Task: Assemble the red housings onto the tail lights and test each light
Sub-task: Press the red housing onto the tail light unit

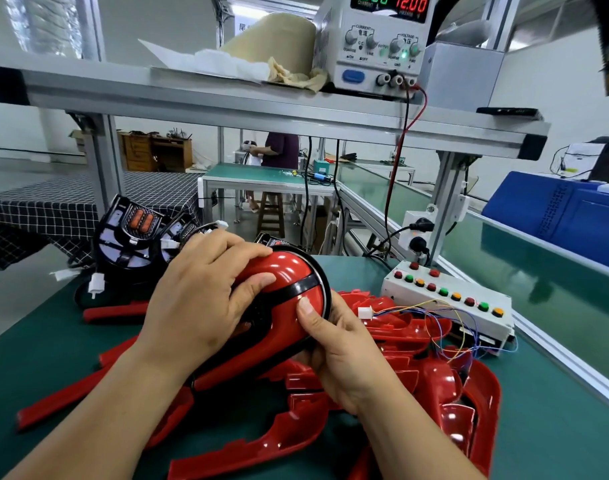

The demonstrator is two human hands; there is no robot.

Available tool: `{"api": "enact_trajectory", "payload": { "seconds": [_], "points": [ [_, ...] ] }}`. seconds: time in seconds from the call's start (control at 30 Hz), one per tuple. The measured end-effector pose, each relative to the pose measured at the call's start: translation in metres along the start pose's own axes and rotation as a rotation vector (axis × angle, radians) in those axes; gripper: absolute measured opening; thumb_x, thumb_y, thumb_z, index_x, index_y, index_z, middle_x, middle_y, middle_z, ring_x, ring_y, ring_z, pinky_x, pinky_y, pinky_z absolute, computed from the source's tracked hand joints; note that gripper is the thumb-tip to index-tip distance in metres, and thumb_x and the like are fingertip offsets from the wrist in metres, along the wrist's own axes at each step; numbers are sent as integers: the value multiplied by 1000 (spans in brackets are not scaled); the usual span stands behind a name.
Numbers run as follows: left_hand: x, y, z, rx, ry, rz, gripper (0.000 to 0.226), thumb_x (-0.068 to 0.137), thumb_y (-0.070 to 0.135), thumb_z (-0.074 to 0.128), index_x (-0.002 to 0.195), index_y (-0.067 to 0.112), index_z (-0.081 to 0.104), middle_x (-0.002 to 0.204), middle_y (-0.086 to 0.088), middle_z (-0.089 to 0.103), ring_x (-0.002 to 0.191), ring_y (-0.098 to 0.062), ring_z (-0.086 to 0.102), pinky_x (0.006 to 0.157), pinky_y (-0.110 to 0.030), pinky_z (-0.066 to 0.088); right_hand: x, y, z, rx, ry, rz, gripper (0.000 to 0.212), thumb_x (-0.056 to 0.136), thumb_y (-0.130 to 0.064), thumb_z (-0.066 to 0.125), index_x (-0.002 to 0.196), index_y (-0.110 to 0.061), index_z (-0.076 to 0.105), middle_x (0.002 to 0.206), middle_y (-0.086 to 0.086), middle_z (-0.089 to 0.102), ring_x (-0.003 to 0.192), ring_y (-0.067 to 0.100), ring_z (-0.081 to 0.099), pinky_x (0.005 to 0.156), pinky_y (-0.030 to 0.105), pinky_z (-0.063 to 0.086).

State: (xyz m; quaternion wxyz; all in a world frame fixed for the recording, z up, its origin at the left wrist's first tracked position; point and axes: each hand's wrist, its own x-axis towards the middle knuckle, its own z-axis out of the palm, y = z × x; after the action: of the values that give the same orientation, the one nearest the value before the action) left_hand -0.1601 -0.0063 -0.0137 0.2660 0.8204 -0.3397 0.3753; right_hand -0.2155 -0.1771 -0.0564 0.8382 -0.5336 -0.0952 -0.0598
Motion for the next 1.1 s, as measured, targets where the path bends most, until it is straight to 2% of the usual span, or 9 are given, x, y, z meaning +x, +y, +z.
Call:
{"api": "enact_trajectory", "payload": {
  "seconds": [0.07,0.13,0.2,0.3,0.43,0.53,0.67,0.87,1.1],
  "points": [
    [0,-1,0,-2,-42,14,49,86,54,56,120,20,67,105,4,57,100,-10,43,89,-20,31,0,-1,-1,21,1,-2,44,83,-25,70,122,-10,57,110,15,69,92,24,69,65,32,58],
    [0,-5,-1,-32,-76,15,44,88,44,65,125,21,65,107,4,56,101,-9,43,93,-24,34,0,-2,-2,32,6,-2,41,83,-23,68,120,-10,58,106,12,71,88,21,70,62,29,57],
    [0,-10,-4,-73,-81,-2,40,89,36,66,127,23,65,106,6,56,102,-11,49,91,-17,34,0,-1,-1,32,5,-2,39,82,-23,66,118,-10,58,101,10,71,83,18,70,59,28,56],
    [1,-13,-9,-136,-93,-13,43,86,37,63,126,24,66,104,8,58,100,-8,53,90,-7,35,-1,0,0,19,-15,0,38,83,-22,65,119,-10,57,103,11,71,86,20,70,62,31,57],
    [3,-16,-11,-171,-104,16,44,84,34,66,126,24,65,103,7,60,99,-8,55,91,-3,34,-1,-1,0,-2,-24,13,40,83,-24,64,120,-12,57,105,10,70,87,19,69,65,31,58],
    [4,-21,-14,-213,-102,20,45,84,34,67,128,29,60,101,12,59,95,1,54,89,0,33,-1,-1,2,1,-27,16,39,82,-25,64,119,-13,58,103,8,71,86,17,70,66,29,58],
    [5,-20,-17,-258,-110,49,47,80,31,66,127,31,58,105,18,58,101,5,54,88,0,34,-1,-1,2,2,-19,19,40,82,-24,64,119,-13,58,106,9,71,89,18,69,67,29,57],
    [5,-17,-16,-222,-80,103,47,81,26,66,127,24,58,100,12,59,102,2,54,90,-2,36,-1,-3,2,35,-23,21,36,84,-22,63,118,-11,58,105,10,71,87,18,70,66,30,57],
    [5,-18,-18,-224,-89,90,47,80,28,66,126,27,58,100,9,61,95,-1,56,88,-6,40,-1,-2,2,9,-19,22,38,80,-24,65,117,-13,59,106,10,70,89,19,69,66,29,57]
  ]
}}
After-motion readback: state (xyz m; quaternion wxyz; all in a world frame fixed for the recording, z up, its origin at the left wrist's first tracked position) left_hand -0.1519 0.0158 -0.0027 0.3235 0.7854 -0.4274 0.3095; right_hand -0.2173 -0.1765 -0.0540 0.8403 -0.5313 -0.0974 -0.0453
